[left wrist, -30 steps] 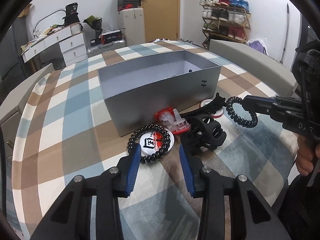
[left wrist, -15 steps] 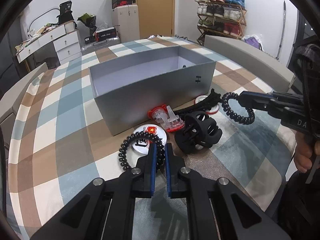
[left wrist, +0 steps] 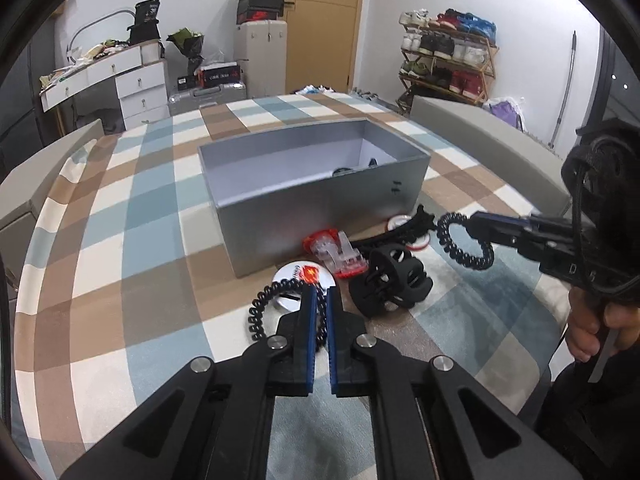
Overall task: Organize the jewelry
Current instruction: 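Lift the spiral hair tie with the right gripper toward the grey box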
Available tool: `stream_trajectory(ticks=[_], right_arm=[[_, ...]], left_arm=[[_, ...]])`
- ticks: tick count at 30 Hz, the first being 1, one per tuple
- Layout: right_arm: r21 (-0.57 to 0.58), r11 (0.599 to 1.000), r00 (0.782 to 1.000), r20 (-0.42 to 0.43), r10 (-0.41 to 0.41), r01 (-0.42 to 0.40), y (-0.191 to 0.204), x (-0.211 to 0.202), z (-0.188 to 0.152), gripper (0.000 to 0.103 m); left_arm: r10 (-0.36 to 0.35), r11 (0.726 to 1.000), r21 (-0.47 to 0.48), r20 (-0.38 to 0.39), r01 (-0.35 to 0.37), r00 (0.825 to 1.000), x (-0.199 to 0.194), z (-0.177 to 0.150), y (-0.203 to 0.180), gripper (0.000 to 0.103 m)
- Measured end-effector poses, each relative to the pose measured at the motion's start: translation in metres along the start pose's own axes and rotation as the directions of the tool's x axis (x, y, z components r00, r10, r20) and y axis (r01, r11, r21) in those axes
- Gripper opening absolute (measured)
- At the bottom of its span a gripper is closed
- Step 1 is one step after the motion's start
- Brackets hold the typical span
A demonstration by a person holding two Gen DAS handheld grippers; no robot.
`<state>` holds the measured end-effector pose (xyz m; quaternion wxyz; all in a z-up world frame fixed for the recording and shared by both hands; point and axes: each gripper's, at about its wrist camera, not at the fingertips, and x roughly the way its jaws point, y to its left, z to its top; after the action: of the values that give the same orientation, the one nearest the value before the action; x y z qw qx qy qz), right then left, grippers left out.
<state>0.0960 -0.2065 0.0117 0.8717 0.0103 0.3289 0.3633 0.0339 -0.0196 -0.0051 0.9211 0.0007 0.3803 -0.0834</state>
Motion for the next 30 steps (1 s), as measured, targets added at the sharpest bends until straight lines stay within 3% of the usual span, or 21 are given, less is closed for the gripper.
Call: stream_trajectory(ticks=[6,8,9,23,27,28,30], right_arm=[[-0.002,1.0,1.0,-0.007,0.001,-0.001,0.0,0.001,0.0,0.008],[0.0,1.0,1.0,-0.01,0.001,-0.001,0.0,0.001,0.0,0.008],[0.0,1.0,1.0,-0.009,0.002,-0.002,0.0,0.001,0.0,0.008],[0.002,1.0,1.0,-0.018,0.004,-0.004,-0.001,0.003,0.0,0.008],[0.002,1.0,1.0,-0.02,0.004,-0.004,-0.001,0.004,0.0,0.008],[0.001,1.0,1.0,-0.019,0.005,-0.005,-0.001,0.004,0.0,0.008],[0.002,1.0,1.0,-0.017,0.005,-0.005,-0.001,0.003,0.0,0.008]], left_arm=[[0.043,0.998,0.059,-0.068,-0.039,0.997,0.011,-0.006,-0.008,0.004],[0.055,0.997,0.065,-0.074,-0.05,0.996,0.014,-0.008,-0.01,0.016],[0.058,0.996,0.066,-0.079,-0.052,0.995,0.014,-0.008,-0.01,0.017],[0.078,0.995,0.073,-0.091,-0.071,0.993,0.016,-0.008,-0.009,0.021],[0.105,0.992,0.081,-0.08,-0.098,0.991,0.018,-0.007,-0.013,0.019],[0.097,0.992,0.086,-0.08,-0.09,0.992,0.018,-0.007,-0.014,0.004],[0.094,0.991,0.098,-0.072,-0.087,0.993,0.017,-0.008,-0.018,0.005]])
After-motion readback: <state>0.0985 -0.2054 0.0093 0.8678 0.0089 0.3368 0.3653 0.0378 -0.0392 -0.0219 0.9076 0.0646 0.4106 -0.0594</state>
